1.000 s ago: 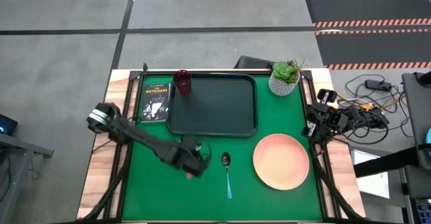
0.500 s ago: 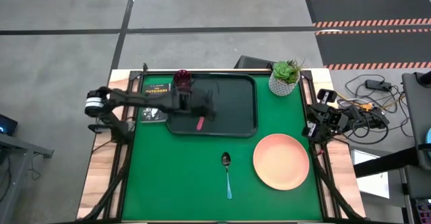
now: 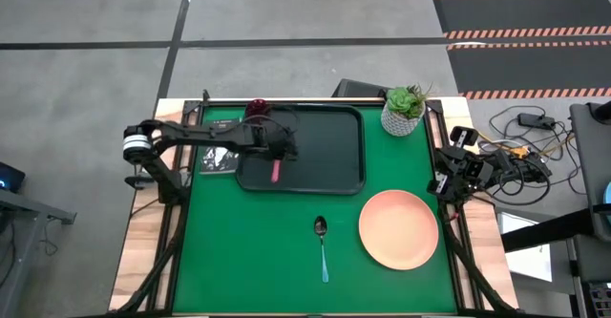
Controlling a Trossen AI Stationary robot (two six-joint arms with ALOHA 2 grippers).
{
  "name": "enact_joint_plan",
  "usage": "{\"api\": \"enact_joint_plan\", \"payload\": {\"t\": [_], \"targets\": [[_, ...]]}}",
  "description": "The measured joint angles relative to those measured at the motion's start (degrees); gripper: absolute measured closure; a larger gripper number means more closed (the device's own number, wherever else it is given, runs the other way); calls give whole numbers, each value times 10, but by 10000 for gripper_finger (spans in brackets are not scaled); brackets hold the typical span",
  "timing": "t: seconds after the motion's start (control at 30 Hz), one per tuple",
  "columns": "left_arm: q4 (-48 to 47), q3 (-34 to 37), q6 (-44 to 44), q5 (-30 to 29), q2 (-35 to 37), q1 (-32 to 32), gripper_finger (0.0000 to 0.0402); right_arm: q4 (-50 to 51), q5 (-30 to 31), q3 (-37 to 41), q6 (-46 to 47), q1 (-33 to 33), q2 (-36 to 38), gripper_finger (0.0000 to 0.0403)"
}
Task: Pick and place plate/cup/fork/spoon on tray
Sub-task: Put the pink fork at the bottom of the red cup on the black tray
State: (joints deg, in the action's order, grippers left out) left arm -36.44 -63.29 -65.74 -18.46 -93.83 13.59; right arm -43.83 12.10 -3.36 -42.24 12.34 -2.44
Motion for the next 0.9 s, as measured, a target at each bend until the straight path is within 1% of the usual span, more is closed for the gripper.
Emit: {"api": "enact_joint_plan", "payload": {"t": [0.07,0.27,0.43,0.6,0.73,0.9], "targets": [[-2,14,-13,2,0,0,377,0,0,0,0,0,0,394],[16,45,-15,2,0,8,377,0,0,0,0,0,0,394],[14,53,-14,0,-1,23,377,0,0,0,2,0,0,394],[15,55,-8,5,-1,24,377,0,0,0,1,0,0,394],[13,56,33,12,-1,25,377,0,0,0,1,0,0,394],[13,56,32,13,-1,26,377,0,0,0,1,0,0,394]]}}
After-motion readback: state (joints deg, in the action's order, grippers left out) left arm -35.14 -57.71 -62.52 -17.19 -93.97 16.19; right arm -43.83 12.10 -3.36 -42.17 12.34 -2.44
